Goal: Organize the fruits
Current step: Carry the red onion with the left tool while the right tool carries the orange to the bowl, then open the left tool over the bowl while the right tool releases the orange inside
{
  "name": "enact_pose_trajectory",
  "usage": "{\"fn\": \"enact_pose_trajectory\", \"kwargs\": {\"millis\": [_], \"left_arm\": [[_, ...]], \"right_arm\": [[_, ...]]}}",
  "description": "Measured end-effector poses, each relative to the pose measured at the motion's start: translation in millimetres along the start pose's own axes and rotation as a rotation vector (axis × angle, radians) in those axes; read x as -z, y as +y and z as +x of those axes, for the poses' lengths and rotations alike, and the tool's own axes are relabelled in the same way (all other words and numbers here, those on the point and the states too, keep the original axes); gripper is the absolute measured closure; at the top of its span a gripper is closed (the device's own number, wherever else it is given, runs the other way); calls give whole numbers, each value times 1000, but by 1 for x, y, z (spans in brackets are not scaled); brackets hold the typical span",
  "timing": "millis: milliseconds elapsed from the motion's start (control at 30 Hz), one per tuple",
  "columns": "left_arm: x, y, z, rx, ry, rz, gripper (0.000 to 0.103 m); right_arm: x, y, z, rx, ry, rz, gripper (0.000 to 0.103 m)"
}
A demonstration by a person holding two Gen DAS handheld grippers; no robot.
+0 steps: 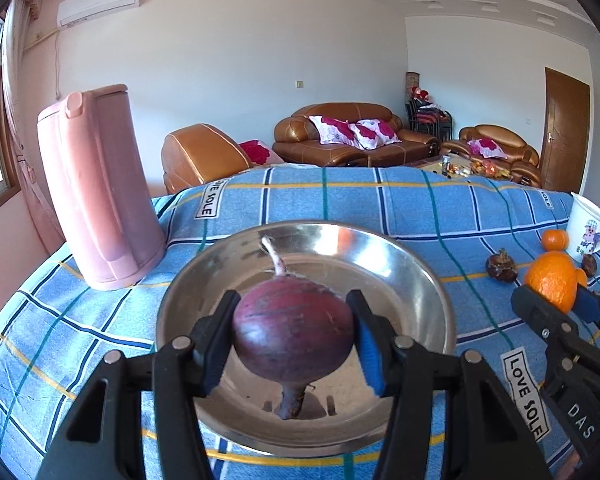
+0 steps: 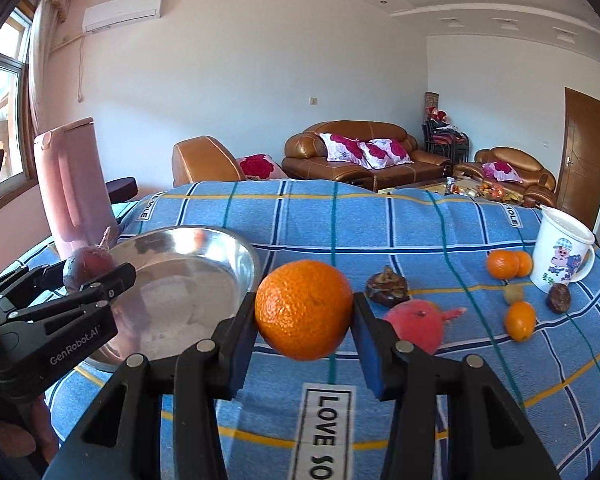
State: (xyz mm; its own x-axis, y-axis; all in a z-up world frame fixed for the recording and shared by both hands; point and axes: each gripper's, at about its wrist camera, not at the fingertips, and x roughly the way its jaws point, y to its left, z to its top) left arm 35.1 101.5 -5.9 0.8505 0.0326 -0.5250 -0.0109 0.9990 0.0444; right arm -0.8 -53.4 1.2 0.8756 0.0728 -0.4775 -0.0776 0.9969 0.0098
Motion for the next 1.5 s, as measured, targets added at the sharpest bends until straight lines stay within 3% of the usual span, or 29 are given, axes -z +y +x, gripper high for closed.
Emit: {"fn": "enact_pose_trajectory", "kwargs": {"millis": [433, 933, 1200, 1500], "left_arm": [[4, 37, 20, -58, 60, -37, 47], [7, 41, 35, -65, 142, -46, 47], [7, 49, 48, -38, 202, -89, 47], [7, 50, 50, -43, 198, -85, 47]], "right_arm": [[-11, 60, 40, -55, 65, -19, 55], [-13, 67, 87, -80, 259, 13, 55], [-12, 74, 92, -62, 280, -14, 55], [-13, 72, 92, -70, 281, -7, 55]]}}
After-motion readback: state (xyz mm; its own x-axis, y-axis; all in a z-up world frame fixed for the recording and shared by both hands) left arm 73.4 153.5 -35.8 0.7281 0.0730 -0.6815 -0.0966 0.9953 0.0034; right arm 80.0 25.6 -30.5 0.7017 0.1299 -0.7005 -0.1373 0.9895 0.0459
